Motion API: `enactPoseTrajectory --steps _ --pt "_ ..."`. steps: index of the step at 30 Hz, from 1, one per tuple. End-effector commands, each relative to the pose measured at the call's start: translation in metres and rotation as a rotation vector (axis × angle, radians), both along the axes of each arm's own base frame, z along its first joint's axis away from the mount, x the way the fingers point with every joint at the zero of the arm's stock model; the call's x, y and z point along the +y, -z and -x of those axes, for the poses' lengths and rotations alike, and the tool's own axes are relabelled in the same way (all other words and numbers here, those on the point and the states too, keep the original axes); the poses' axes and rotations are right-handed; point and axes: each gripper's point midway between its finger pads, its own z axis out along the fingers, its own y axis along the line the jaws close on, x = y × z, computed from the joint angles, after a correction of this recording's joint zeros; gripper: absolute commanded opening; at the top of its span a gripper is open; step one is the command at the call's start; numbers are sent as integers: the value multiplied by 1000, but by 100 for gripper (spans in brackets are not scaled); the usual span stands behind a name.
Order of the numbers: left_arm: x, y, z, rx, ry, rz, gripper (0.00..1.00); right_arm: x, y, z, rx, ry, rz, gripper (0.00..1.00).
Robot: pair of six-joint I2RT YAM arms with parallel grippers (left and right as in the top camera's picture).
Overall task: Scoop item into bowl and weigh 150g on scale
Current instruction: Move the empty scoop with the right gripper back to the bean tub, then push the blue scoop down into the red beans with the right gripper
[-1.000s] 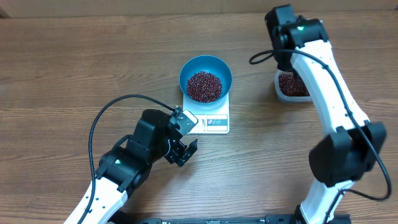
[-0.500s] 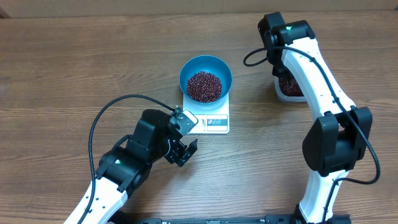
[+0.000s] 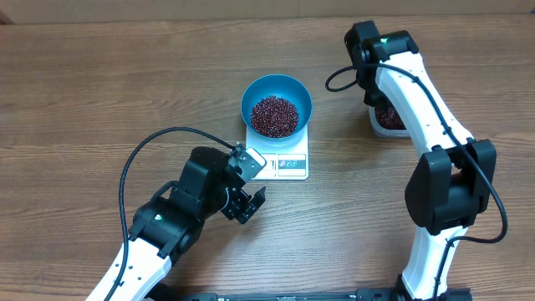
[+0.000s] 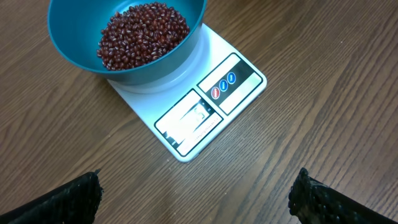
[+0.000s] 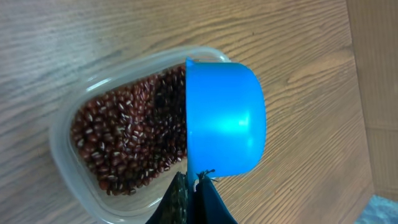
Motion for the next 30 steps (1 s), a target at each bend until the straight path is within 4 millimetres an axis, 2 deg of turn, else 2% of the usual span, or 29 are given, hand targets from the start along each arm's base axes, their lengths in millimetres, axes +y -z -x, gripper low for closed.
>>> enactPoseTrajectory --steps 1,30 --pt "-1 3 1 12 9 6 100 -1 5 3 5 9 10 4" --pt "-1 3 1 12 9 5 100 5 9 3 9 8 -35 4"
